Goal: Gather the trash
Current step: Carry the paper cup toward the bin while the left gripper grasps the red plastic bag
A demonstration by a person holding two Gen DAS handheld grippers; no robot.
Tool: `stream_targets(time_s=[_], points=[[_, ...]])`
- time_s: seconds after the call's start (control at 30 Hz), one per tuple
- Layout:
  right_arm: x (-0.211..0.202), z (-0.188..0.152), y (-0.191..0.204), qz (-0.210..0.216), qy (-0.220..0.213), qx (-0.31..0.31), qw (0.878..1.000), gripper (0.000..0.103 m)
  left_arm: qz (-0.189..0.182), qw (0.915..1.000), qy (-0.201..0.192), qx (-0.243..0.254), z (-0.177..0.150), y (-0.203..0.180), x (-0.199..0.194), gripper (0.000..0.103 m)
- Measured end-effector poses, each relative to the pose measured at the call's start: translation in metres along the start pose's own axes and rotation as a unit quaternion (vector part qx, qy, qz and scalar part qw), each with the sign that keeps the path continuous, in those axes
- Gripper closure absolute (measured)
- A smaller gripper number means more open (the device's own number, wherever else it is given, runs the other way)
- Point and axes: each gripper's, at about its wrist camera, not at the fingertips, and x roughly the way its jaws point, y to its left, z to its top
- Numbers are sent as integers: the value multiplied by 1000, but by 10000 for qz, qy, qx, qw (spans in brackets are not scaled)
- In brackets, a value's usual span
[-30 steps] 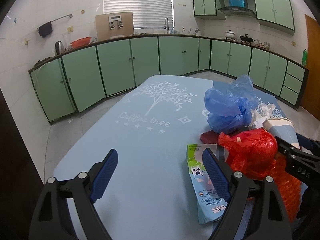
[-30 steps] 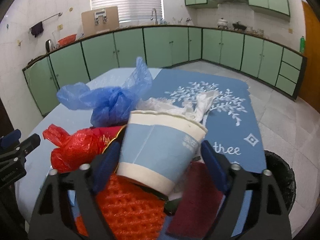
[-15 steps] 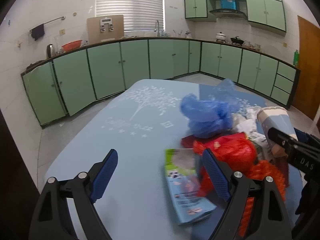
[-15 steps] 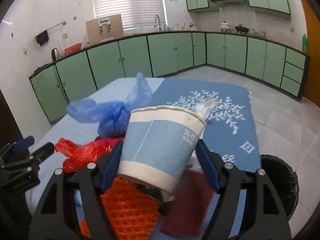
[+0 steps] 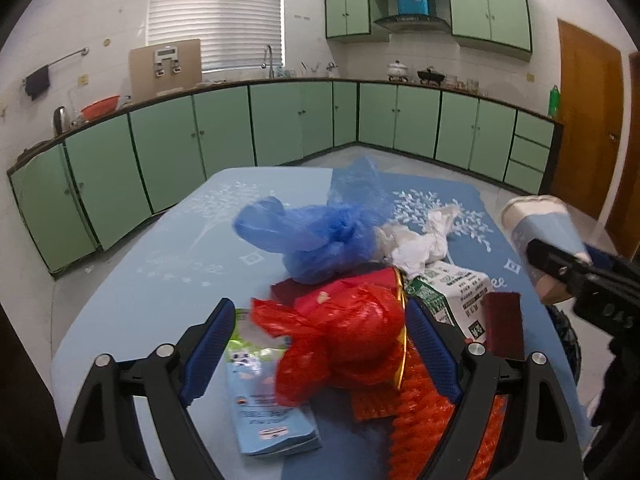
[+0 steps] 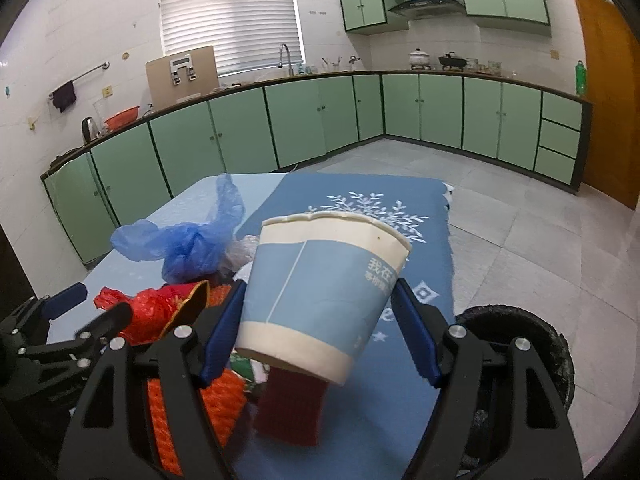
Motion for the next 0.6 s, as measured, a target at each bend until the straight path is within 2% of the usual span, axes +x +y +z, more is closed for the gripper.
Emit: stream_targets(time_s=[0.03,0.1,0.13,0.2,0.23,0.4,0.6], points=[[-1,0,-1,-20,-4,14,10000,32,-16,10000,24,4,-1,-2,3,20],[-4,0,-6,-71,-8,32,10000,32,-54,9999,73,44,-2,-8,9,36],[-5,-1,-8,-101,-2,47,9999,32,-106,9999,78,69,-2,-10,10,40],[-6,-2,-13,-136,6,102,9999,32,-202,9997,67,132,-3,-16,10,63],[-7,-3,-16,-152,4,128,9998,32,-220,9996,79,171,-4,-19,10,64],[-14,-4,-23,-174,-49,205,9996,32,-234,9994,-17,243,-8,-27,3,82],[-29,-1,-30,-156,-211,237,9994,32,-241,9992,-289,111,1,-20,-20,89]])
